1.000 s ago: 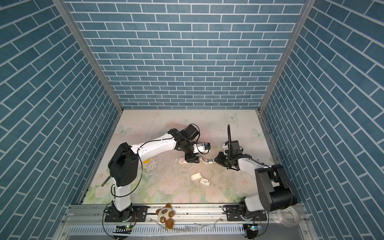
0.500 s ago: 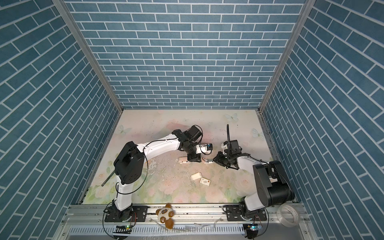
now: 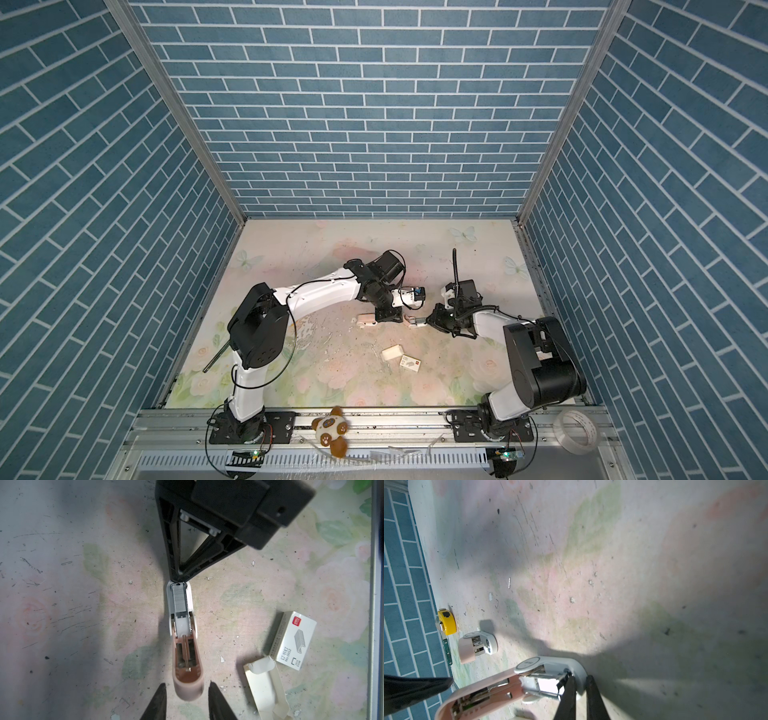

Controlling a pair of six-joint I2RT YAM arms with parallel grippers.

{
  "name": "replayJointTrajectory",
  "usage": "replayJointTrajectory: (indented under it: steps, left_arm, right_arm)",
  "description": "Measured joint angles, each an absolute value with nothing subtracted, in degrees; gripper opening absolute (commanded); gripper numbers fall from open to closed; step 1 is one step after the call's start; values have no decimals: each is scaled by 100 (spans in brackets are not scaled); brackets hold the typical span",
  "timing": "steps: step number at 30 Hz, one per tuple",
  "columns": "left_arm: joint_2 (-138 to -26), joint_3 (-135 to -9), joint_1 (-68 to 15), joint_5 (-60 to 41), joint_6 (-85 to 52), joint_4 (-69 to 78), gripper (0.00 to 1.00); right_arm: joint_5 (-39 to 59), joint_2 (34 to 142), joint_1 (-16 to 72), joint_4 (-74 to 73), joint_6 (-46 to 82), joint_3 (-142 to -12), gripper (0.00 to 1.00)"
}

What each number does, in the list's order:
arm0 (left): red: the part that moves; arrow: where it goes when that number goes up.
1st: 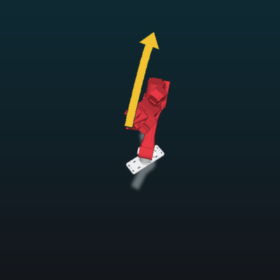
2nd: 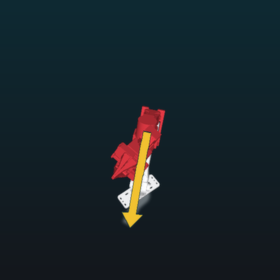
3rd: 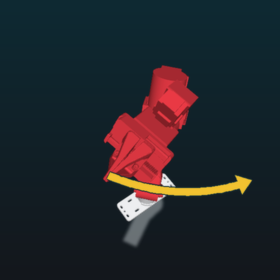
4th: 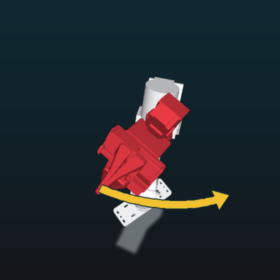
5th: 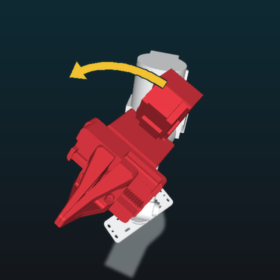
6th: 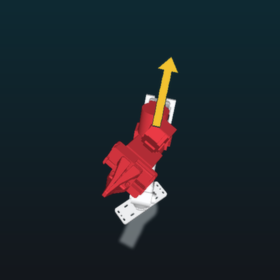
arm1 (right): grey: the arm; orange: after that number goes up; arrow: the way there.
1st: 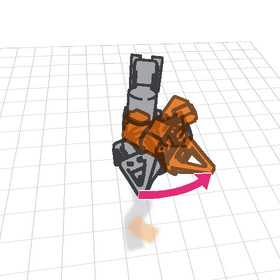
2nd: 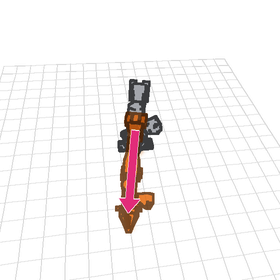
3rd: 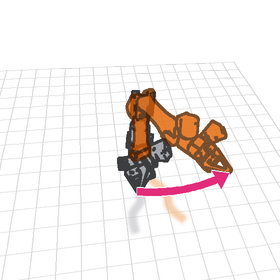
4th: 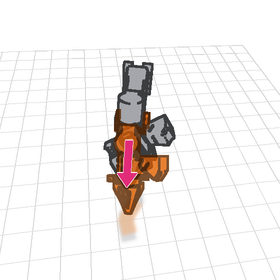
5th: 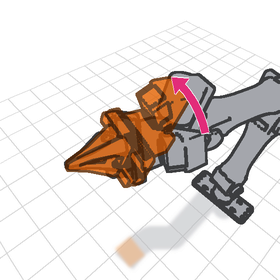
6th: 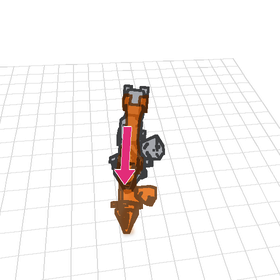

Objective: Load the staples into the stapler
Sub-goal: 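Hold the opened stapler with the right gripper while the left gripper lowers onto it, then press the stapler's pink top arm shut with the left gripper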

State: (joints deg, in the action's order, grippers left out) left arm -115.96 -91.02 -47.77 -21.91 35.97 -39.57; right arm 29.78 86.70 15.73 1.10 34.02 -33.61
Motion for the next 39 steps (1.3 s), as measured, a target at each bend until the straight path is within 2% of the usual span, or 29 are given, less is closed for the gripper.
replayJointTrajectory:
  steps: [6, 16, 25, 30, 33, 37, 39]
  left_arm:
    - [-11616, -9122, -4788, -2191, 3597, -3959, 32]
    - [-11703, -9212, -4842, -2189, 3623, -3966, 37]
    - [-11708, -9214, -4847, -2182, 3660, -3975, 30]
    - [-11778, -9301, -4862, -2169, 3664, -3992, 30]
    - [-11802, -9321, -4866, -2167, 3664, -3999, 33]
    - [-11808, -9332, -4869, -2145, 3680, -4001, 42]
    - [-11808, -9332, -4869, -2112, 3682, -3999, 43]
  right_arm:
    - [3026, 8670, 1573, 128, 3354, -3361, 10]
    - [3076, 8691, 1568, 126, 3253, -3363, 10]
    - [3194, 8792, 1540, 123, 3249, -3424, 9]
    - [3284, 8853, 1520, 106, 3218, -3446, 9]
    - [3326, 8873, 1514, 104, 3162, -3459, 9]
    - [3332, 8884, 1516, 115, 3118, -3472, 9]
    - [3332, 8884, 1516, 115, 3111, -3472, 9]
